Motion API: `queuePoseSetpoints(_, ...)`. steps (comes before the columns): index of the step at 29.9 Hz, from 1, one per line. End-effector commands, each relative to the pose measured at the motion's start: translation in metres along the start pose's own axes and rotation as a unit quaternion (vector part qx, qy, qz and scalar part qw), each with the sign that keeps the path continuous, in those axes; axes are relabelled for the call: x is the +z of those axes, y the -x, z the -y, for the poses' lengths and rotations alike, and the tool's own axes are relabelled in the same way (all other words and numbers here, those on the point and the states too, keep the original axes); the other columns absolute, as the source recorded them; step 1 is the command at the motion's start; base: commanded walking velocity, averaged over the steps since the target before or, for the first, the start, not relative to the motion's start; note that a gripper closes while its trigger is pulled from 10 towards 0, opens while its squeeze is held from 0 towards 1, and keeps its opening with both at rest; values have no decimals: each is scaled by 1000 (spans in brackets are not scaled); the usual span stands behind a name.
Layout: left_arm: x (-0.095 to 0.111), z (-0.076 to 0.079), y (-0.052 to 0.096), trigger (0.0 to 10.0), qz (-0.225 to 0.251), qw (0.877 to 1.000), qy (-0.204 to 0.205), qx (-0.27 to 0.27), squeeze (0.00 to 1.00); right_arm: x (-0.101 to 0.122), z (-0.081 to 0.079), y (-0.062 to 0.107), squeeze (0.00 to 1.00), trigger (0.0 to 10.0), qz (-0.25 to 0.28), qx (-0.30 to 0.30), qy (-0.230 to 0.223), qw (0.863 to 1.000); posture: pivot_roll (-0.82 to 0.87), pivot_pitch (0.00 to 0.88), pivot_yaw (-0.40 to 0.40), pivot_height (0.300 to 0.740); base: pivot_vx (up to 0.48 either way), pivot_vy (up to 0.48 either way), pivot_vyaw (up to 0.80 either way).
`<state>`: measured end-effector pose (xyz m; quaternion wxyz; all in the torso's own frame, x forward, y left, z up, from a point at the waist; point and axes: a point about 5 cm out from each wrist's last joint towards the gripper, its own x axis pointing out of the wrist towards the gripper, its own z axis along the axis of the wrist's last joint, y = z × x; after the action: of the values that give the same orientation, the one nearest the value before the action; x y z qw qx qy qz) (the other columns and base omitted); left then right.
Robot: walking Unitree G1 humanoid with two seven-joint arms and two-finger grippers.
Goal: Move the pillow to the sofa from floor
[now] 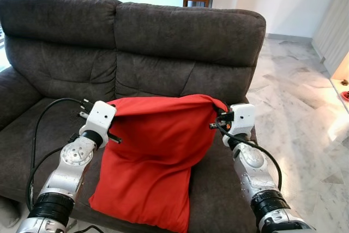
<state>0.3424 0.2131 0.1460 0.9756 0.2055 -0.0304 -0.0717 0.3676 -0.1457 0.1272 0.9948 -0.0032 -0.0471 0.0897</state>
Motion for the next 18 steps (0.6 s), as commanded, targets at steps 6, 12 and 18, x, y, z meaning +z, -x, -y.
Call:
queuePoseSetpoints(6, -14, -7, 8, 10000, -28, 999, -19, 17, 1000, -4, 11, 5, 1000, 10000, -4, -44, -1, 999, 130, 46, 20, 740, 0, 0, 0)
queuePoseSetpoints(12, -29, -4, 20, 10000, -49, 998, -10, 25, 0, -16, 23, 17, 0, 10000, -20, -75, -1, 997, 133, 42, 22, 740, 0, 0, 0)
queuePoseSetpoints(18, -96, 12, 58, 10000, -170, 983, 53, 38, 0, -51, 64, 55, 0, 10000, -89, -178, 21, 980, 123, 30, 25, 740, 0, 0, 0)
